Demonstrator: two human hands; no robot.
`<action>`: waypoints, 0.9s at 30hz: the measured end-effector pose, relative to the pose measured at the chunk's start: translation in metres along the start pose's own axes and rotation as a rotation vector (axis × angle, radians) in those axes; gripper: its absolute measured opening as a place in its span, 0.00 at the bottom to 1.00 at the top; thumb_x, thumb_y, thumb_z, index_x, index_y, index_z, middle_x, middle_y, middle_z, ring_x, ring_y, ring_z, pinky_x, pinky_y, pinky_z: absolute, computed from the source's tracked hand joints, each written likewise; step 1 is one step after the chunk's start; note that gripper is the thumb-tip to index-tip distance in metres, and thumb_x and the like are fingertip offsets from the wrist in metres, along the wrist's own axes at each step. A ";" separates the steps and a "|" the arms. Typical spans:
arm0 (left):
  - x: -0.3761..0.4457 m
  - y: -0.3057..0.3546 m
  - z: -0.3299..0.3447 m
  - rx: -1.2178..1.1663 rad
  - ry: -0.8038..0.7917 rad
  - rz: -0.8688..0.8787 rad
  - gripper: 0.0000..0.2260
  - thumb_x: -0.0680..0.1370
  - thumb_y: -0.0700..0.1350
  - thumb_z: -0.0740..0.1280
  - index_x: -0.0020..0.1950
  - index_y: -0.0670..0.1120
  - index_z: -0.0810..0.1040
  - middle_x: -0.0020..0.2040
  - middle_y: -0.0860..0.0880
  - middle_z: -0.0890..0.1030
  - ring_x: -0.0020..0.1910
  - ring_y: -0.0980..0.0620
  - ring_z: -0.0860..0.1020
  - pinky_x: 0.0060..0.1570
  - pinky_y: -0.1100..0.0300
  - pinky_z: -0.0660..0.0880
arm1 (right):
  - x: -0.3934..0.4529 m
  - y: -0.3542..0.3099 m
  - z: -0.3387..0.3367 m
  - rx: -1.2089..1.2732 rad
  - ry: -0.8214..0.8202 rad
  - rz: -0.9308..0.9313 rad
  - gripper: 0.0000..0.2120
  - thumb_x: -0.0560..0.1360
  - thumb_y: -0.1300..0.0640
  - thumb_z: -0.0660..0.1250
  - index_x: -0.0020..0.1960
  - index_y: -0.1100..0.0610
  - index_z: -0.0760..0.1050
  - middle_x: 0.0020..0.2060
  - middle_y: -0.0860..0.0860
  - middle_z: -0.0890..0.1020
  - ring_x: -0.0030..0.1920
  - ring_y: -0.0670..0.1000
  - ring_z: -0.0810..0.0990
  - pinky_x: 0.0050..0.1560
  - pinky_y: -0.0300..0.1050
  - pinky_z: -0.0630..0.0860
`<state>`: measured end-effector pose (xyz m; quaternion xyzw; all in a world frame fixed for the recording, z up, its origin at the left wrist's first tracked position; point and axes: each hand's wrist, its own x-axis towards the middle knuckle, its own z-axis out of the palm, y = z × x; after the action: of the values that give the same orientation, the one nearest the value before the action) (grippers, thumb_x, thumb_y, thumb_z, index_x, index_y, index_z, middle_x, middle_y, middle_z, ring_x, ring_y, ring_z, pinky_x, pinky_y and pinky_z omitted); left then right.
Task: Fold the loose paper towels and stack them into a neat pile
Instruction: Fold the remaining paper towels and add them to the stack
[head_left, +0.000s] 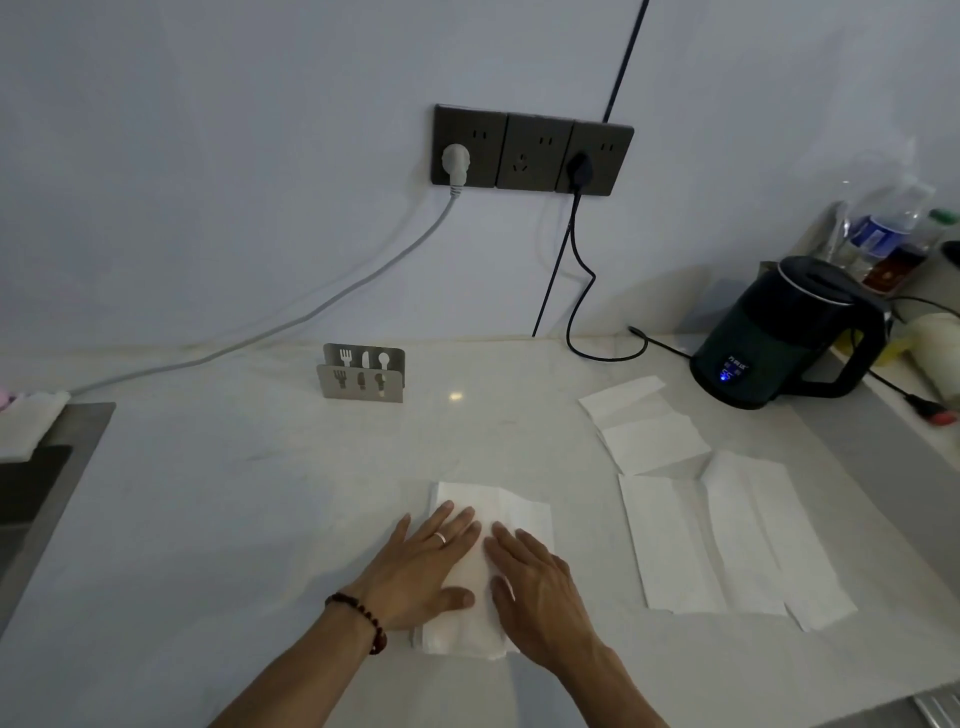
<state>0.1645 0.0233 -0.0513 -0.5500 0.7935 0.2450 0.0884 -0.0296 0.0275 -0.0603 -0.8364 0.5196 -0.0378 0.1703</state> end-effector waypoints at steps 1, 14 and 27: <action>0.000 0.002 -0.001 -0.007 0.004 -0.008 0.35 0.80 0.61 0.57 0.79 0.52 0.41 0.79 0.56 0.38 0.77 0.56 0.35 0.75 0.44 0.38 | 0.000 0.002 0.000 0.040 -0.004 -0.001 0.28 0.76 0.45 0.47 0.71 0.50 0.69 0.74 0.47 0.67 0.74 0.52 0.65 0.68 0.51 0.67; 0.036 0.104 0.005 -0.059 0.274 0.140 0.21 0.81 0.53 0.56 0.74 0.50 0.67 0.76 0.49 0.64 0.77 0.52 0.54 0.73 0.58 0.37 | -0.072 0.110 -0.032 -0.071 0.192 0.383 0.30 0.59 0.49 0.77 0.59 0.56 0.75 0.53 0.53 0.81 0.53 0.57 0.81 0.48 0.51 0.80; 0.087 0.164 0.017 0.066 -0.085 0.144 0.28 0.82 0.51 0.56 0.79 0.54 0.48 0.80 0.52 0.42 0.78 0.50 0.38 0.76 0.46 0.38 | -0.051 0.158 -0.053 0.236 0.215 0.727 0.27 0.75 0.56 0.66 0.72 0.58 0.61 0.62 0.55 0.71 0.60 0.57 0.73 0.58 0.47 0.72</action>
<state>-0.0216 0.0046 -0.0542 -0.4774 0.8341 0.2478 0.1223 -0.2011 -0.0038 -0.0556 -0.5637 0.7889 -0.1221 0.2121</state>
